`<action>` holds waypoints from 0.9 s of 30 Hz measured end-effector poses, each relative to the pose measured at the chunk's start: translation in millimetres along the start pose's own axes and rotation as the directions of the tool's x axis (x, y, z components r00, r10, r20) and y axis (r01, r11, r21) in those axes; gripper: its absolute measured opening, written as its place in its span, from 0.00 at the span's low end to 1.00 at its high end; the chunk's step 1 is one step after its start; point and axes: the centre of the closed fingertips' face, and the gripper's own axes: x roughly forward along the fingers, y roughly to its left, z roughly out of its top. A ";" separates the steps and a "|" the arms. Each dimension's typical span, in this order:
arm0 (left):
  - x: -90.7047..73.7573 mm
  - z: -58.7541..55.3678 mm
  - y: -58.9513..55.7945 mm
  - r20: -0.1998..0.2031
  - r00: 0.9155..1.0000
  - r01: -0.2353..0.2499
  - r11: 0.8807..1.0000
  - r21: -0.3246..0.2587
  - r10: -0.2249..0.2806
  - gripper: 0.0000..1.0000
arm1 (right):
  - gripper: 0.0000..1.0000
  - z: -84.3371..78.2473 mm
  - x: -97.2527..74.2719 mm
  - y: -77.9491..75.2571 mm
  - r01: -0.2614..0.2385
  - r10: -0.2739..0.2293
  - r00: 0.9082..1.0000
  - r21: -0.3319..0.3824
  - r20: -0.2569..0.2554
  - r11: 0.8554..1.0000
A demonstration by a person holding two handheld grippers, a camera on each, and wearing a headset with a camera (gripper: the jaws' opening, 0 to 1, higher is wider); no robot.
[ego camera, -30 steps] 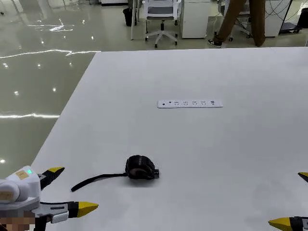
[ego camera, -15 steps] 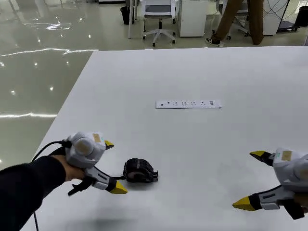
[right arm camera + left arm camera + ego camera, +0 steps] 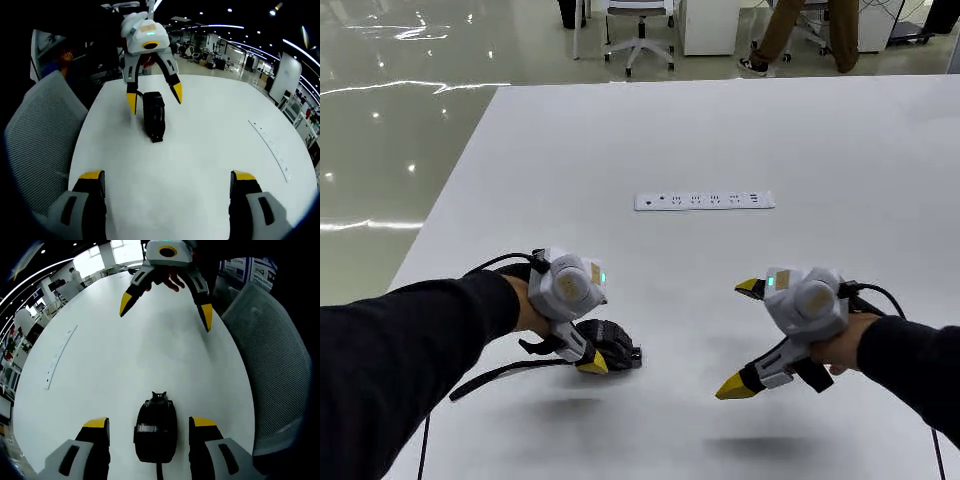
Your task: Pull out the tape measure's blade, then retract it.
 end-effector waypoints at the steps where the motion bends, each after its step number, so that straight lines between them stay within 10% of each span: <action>1: 1.6 -1.7 -0.1 -0.007 1.000 0.006 1.000 -0.004 -0.006 0.60 | 0.99 3.8 7.1 -1.1 -0.007 0.007 1.000 -0.001 -0.003 1.000; 5: 7.7 -9.1 -9.5 -0.048 0.997 0.057 0.998 0.005 -0.056 0.48 | 0.96 18.6 27.1 -2.2 -0.030 0.030 1.000 -0.022 0.004 0.999; 6: 7.7 -12.6 -17.7 -0.072 0.992 0.103 0.995 0.002 -0.102 0.32 | 0.95 23.2 32.4 -1.6 -0.041 0.041 0.999 -0.025 0.000 0.999; 7: 9.2 -13.0 -7.4 -0.076 0.996 0.045 0.998 0.033 -0.043 0.32 | 0.93 25.9 35.0 -2.1 -0.048 0.048 0.999 -0.026 -0.005 0.999; 17: 10.4 -11.8 -11.8 -0.076 0.996 0.039 0.999 -0.021 -0.040 0.30 | 0.58 29.7 67.9 16.6 -0.156 0.149 0.985 -0.079 -0.090 0.985; 27: 9.4 -11.7 -10.8 -0.052 0.998 0.038 0.998 -0.056 -0.041 0.30 | 0.30 29.8 95.1 17.3 -0.163 0.152 0.979 -0.071 -0.134 0.984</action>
